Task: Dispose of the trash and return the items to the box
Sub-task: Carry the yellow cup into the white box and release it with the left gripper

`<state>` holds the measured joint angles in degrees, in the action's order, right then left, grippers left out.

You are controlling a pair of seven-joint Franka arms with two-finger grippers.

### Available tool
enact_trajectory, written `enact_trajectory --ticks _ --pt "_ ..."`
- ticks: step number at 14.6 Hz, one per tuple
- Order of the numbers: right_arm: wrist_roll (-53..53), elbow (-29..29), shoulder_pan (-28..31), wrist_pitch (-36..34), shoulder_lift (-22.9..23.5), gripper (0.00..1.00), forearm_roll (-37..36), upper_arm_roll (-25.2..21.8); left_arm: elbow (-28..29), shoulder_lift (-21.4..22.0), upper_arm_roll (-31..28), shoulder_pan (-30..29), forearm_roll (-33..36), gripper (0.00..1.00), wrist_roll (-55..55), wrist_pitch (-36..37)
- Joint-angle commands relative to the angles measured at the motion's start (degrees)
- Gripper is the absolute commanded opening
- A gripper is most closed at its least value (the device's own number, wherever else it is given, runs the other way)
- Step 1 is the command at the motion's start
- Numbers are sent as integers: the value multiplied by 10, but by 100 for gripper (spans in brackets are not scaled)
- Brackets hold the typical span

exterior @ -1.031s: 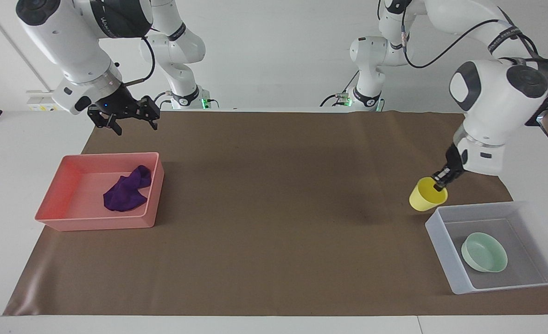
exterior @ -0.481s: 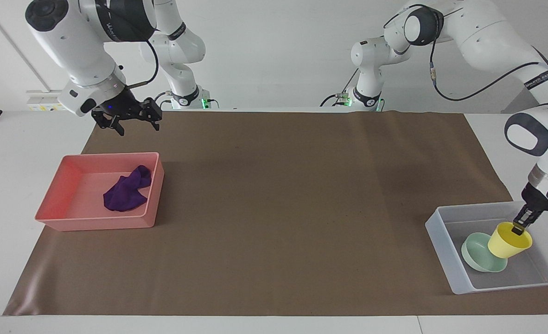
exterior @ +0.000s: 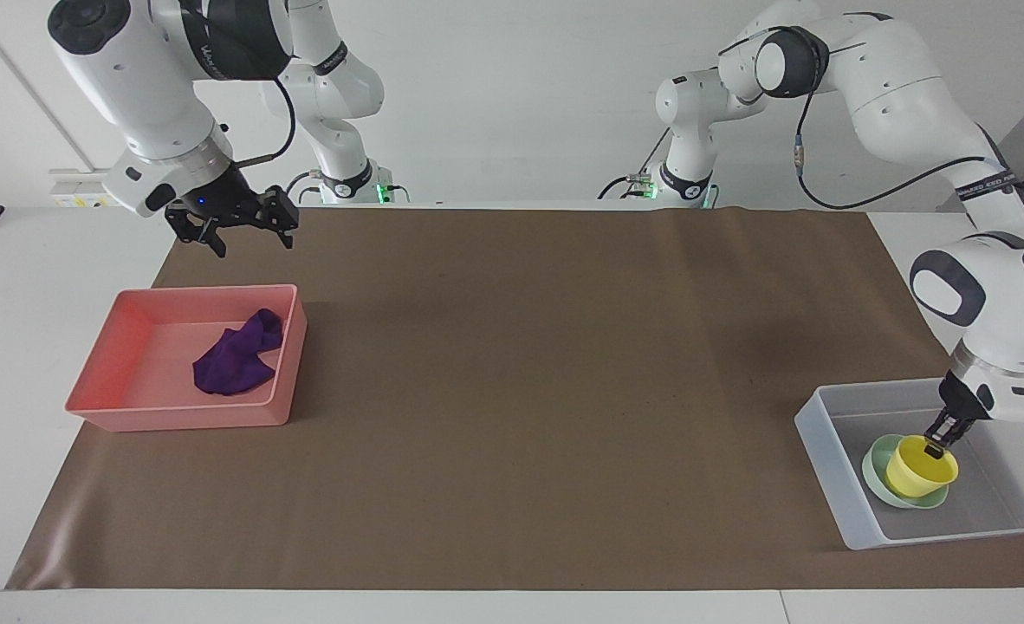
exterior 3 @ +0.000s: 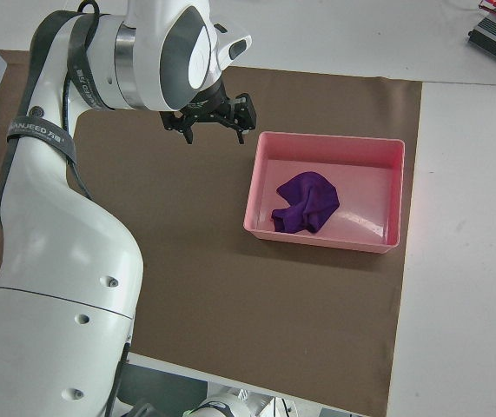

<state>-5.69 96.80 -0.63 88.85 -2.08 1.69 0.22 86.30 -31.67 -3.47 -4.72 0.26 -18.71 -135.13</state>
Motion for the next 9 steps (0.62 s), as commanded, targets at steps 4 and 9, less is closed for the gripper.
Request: enact_trajectory --ticks 4,9 --pt "-8 21 3 14 -16 100 -6 4 19 66 -1 19 8 100 9 52" --pt "-6 23 3 14 -16 100 -7 4 26 143 -1 48 9 100 28 211"
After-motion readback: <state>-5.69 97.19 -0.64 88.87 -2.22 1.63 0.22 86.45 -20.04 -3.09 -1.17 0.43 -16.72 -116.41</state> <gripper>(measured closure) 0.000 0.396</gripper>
